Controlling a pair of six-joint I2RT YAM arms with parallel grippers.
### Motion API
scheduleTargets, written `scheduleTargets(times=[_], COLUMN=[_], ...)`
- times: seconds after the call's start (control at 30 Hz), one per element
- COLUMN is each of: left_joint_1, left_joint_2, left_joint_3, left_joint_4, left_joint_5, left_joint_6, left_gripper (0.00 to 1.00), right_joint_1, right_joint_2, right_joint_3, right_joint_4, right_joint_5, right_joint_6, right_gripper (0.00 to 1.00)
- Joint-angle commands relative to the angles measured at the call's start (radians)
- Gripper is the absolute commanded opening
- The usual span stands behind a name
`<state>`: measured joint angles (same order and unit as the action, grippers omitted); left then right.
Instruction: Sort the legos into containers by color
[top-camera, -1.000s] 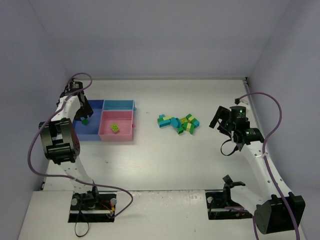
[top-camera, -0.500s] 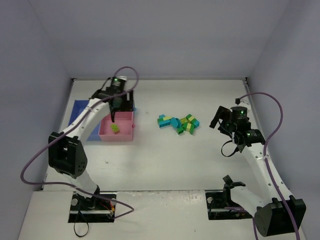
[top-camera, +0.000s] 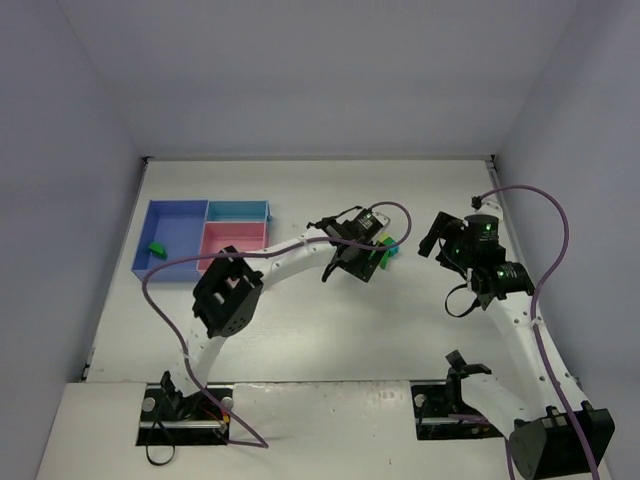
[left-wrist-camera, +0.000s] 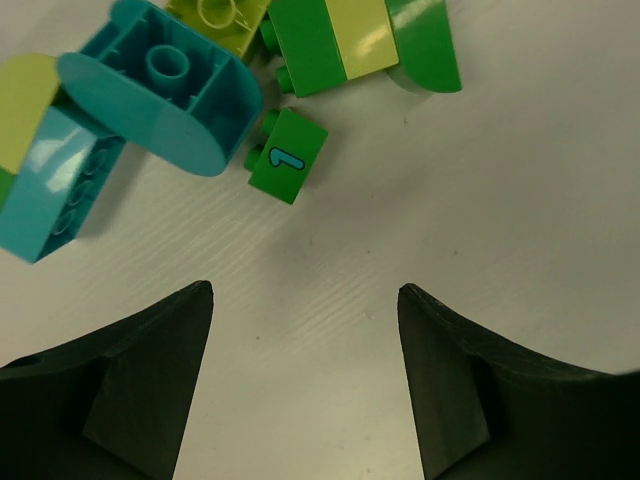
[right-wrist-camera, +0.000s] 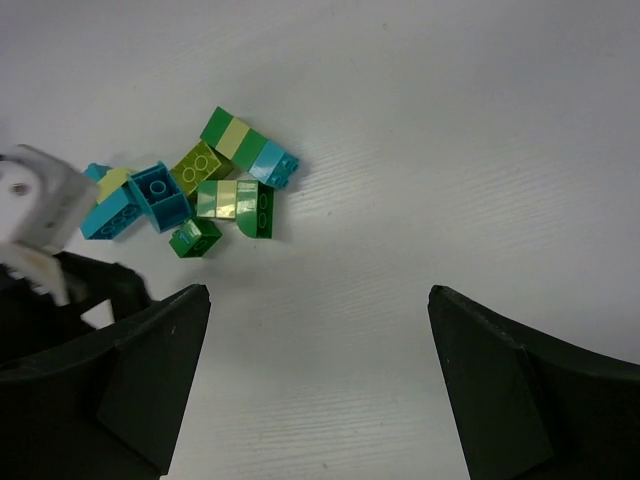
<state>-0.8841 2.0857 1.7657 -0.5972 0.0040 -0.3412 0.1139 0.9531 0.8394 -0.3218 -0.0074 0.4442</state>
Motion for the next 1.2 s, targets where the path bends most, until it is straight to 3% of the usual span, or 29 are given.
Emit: scheduleTargets(times=[0.0, 0.3, 0.43, 0.57, 0.6, 0.7, 0.77, 0.93, 1.03, 1.17], left_joint_1=[-0.003, 0.004, 0.027, 0.046, 0.047, 0.047, 0.047, 0.074, 0.166, 0.373], left_joint_2=[0.034, 0.178, 0.235, 0.241, 0.234, 0.173, 0.088, -0.171, -0.306, -0.441], left_joint_3=[0.080, 0.192, 0.250, 0.247, 0.236, 0.174, 0.099, -0.043, -0.112, -0.212], left_joint_4=[0.004, 0.013, 0.014, 0.008, 0.011, 0.030, 0.034, -0.001, -0.065, -0.113], left_joint_5=[-0.027, -0.018, -0.010, -0.013, -0.015, -0.027, -0.038, -0.108, -0.154, -0.210], left_joint_6=[-0.002, 0.039, 0.042, 0.044, 0.044, 0.041, 0.028, 0.002, -0.024, -0.044], left_gripper=[0.68, 0.67, 0.60, 0.42, 0.29, 0.10, 0.03, 0.01, 0.01, 0.01], right_joint_1=[0.006, 0.006, 0.006, 0.004, 0.006, 0.004, 0.006, 0.007, 0.009, 0.012], right_joint_2=[-0.022, -0.040, -0.040, -0.040, -0.042, -0.043, -0.042, -0.027, -0.001, 0.024], right_joint_3=[0.049, 0.041, 0.043, 0.041, 0.040, 0.035, 0.035, 0.040, 0.047, 0.047], right_joint_4=[0.024, 0.017, 0.017, 0.015, 0.015, 0.016, 0.017, 0.017, 0.023, 0.055], right_joint_5=[-0.025, -0.026, -0.022, -0.020, -0.019, -0.016, -0.013, -0.012, -0.038, -0.074], right_joint_6=[-0.004, -0.009, -0.013, -0.019, -0.021, -0.024, -0.025, -0.038, -0.035, -0.030], right_gripper=[0.88, 0.89, 0.89, 0.89, 0.89, 0.89, 0.89, 0.89, 0.89, 0.89])
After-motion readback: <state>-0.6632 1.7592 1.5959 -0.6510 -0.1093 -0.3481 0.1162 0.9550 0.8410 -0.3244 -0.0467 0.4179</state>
